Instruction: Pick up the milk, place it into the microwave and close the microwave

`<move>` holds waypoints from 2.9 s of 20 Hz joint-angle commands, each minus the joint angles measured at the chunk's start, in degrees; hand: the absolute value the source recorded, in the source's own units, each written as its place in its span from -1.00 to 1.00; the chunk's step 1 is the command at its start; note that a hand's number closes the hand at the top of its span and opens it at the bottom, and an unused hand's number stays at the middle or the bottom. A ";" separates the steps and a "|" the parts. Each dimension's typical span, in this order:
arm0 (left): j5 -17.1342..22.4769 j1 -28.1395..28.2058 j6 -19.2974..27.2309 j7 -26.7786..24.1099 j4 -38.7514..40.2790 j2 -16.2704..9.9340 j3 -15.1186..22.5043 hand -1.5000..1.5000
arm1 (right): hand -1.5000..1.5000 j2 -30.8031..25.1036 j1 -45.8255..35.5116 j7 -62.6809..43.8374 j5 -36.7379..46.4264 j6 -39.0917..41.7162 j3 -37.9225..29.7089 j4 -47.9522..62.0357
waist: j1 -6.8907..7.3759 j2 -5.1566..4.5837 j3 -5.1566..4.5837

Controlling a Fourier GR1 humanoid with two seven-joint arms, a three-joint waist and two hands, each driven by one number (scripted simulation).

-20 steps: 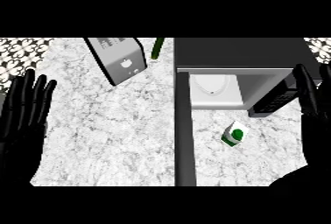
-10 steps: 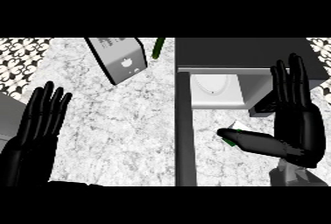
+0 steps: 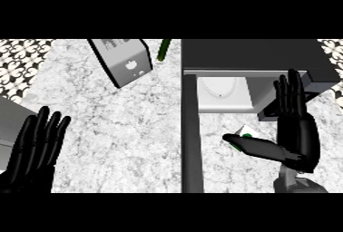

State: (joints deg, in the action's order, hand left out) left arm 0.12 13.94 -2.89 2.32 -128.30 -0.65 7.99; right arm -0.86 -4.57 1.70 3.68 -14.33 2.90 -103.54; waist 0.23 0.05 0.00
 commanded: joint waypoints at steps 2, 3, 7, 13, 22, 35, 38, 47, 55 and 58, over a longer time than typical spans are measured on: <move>0.46 4.07 -0.59 -0.25 -2.68 0.18 0.99 -1.00 | -1.00 0.03 2.12 3.57 -0.12 -0.10 -1.11 4.46 | -0.02 0.00 0.00; -1.89 1.79 1.23 2.24 -4.18 0.60 2.14 -1.00 | -1.00 0.33 2.84 1.69 -1.11 0.78 -0.23 2.81 | -0.12 0.01 0.01; -0.32 4.35 -0.77 0.67 -4.07 -0.29 1.75 -1.00 | -1.00 0.80 1.34 7.43 1.72 -1.01 -1.22 11.60 | 0.11 -0.03 0.00; -0.43 7.40 -0.84 0.71 -7.07 -0.37 4.27 -1.00 | -1.00 0.12 5.15 14.77 -1.54 1.66 -3.54 17.88 | 0.02 -0.02 0.00; 0.14 14.53 -2.04 -2.66 -9.20 -0.97 6.17 -1.00 | -1.00 0.82 6.06 32.99 -5.25 -0.08 -4.84 36.21 | 0.28 -0.03 0.03; -4.85 15.35 0.26 -4.61 -8.00 -0.57 9.90 -1.00 | -1.00 -1.63 -4.77 49.70 -10.22 8.93 -14.44 63.12 | 0.38 -0.05 0.03; -2.19 17.44 -1.40 -7.84 -7.14 -1.76 7.75 -1.00 | -1.00 -3.66 -9.08 52.29 -10.24 9.02 -16.52 71.04 | 0.58 -0.07 0.03; -2.69 17.16 -0.55 -4.76 -9.89 -1.50 8.17 -1.00 | 1.00 -5.93 -12.78 63.22 -3.98 9.59 -13.50 82.68 | 1.07 -0.21 0.10; -0.82 17.24 -1.65 -6.00 -9.38 -2.48 6.82 -1.00 | 1.00 -3.34 -13.50 68.47 -4.32 17.49 -12.67 81.91 | 0.96 -0.18 0.10; -2.76 17.88 0.01 -4.09 -11.82 -1.35 9.21 -1.00 | 1.00 -5.83 -6.85 70.41 -3.71 23.98 -10.56 78.86 | 0.10 0.07 0.05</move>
State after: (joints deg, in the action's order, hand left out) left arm -2.20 30.47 -3.28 -2.21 -138.06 -2.10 16.34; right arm -5.49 -16.57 63.14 -0.71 1.30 -9.30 -24.40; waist 0.84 0.26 -0.28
